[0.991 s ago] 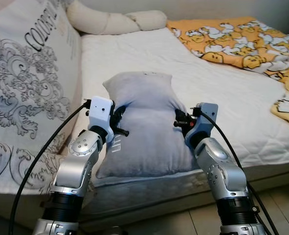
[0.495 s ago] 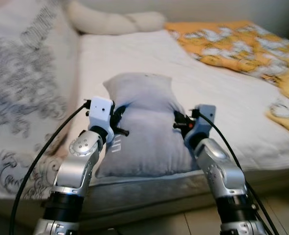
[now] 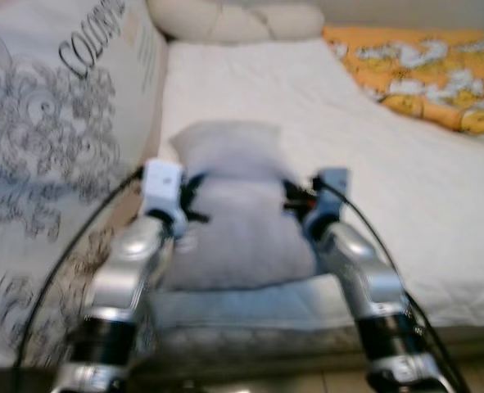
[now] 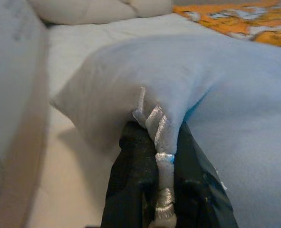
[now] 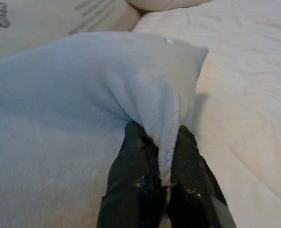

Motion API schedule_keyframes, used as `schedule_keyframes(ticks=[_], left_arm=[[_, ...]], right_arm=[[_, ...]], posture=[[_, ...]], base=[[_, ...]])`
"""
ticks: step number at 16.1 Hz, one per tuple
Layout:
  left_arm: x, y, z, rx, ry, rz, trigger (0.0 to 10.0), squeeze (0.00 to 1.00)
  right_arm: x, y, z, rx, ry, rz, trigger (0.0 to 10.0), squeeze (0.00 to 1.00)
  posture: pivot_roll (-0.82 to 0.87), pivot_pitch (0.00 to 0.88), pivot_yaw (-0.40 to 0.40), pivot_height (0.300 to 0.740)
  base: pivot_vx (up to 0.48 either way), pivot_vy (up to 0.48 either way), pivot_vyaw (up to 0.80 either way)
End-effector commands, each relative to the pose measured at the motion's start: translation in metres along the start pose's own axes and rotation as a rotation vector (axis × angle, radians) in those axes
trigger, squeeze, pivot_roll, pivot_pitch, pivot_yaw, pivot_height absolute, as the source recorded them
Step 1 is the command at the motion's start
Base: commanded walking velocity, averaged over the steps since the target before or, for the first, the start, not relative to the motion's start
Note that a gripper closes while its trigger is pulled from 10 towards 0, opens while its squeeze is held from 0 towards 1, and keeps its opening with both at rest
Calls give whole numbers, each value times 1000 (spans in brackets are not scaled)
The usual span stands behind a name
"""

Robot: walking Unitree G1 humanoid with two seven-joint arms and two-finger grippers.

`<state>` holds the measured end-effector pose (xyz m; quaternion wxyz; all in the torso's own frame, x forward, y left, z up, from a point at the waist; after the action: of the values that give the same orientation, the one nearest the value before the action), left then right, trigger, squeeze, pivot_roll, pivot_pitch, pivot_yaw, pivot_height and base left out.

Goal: Clean up the room

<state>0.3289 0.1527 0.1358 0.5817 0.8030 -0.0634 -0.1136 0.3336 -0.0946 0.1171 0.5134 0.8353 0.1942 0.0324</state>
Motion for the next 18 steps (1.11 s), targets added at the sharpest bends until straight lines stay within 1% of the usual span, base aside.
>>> schedule_keyframes(ticks=[1,2,4,5,6,7,8,9,10,11,12,13,14,15,16,17,18], left_arm=[[1,12,-5,10,38,49,10000,0],[2,12,-5,11,39,48,10000,0],[3,12,-7,16,46,45,10000,0],[3,12,-8,32,48,44,10000,0],[4,11,-9,53,46,39,10000,0],[6,11,-11,93,37,37,10000,0],[9,10,-13,151,23,39,10000,0],[13,10,-15,209,9,37,10000,0],[18,6,-18,279,-8,19,10000,0],[23,-1,-24,383,-23,-12,10000,0],[27,-5,-31,444,-25,-34,10000,0],[29,-7,-40,483,-22,-47,10000,0],[31,-6,-47,554,-43,-54,10000,0],[32,-5,-56,608,-65,-63,10000,0],[34,-2,-64,649,-84,-77,10000,0],[35,1,-75,702,-86,-94,10000,0],[37,4,-85,733,-71,-102,10000,0]], right_arm=[[-6,9,17,-5,-57,37,10000,0],[-6,9,17,0,-57,38,10000,0],[-8,7,16,24,-1,17,10000,0],[-10,7,20,2,-18,21,10000,1000],[-11,6,24,-13,-31,26,10000,1000],[-14,3,30,-4,-44,7,10000,1000],[-18,-1,40,-27,-94,-7,10000,1000],[-22,-3,48,-51,-131,-19,10000,1000],[-27,-4,53,-66,-140,-15,10000,1000],[-31,-3,56,-79,-127,-14,10000,1000],[-34,-2,53,-92,-81,-15,10000,1000],[-38,0,47,-81,8,-23,10000,1000],[-43,0,40,-88,104,-51,10000,1000],[-49,0,33,-102,202,-80,10000,1000],[-54,1,29,-115,269,-103,10000,1000],[-59,1,27,-134,323,-127,10000,1000],[-62,2,25,-145,364,-140,10000,1000]], posture=[[67,0,10,740],[66,0,12,740],[62,0,16,740],[60,0,16,740],[61,0,16,740],[61,0,15,740],[62,0,15,740],[60,0,16,740],[60,0,16,740],[55,0,21,740],[47,0,29,740],[41,0,35,740],[38,0,38,740],[33,0,46,740],[33,0,46,740],[29,0,53,740],[29,0,53,740]], base=[[341,0,0],[341,0,0],[304,0,0],[0,0,0],[0,0,0],[0,0,0],[0,0,0],[0,0,0],[0,0,0],[0,0,0],[0,0,0],[0,0,0],[0,0,0],[0,0,0],[0,0,0],[0,0,0],[0,0,0]])
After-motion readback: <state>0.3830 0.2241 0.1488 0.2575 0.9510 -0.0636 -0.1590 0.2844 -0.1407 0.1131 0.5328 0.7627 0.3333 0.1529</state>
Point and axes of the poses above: a point about 5 cm out from each wrist's last joint towards the gripper, its own x axis pointing out of the wrist towards the gripper, its own y axis along the axis of the wrist's last joint, z = x × y, the point moved 1 cm from there along x, pointing out of the wrist towards the gripper, and after that the axes turned 14 degrees about x, right-handed, at the moved point
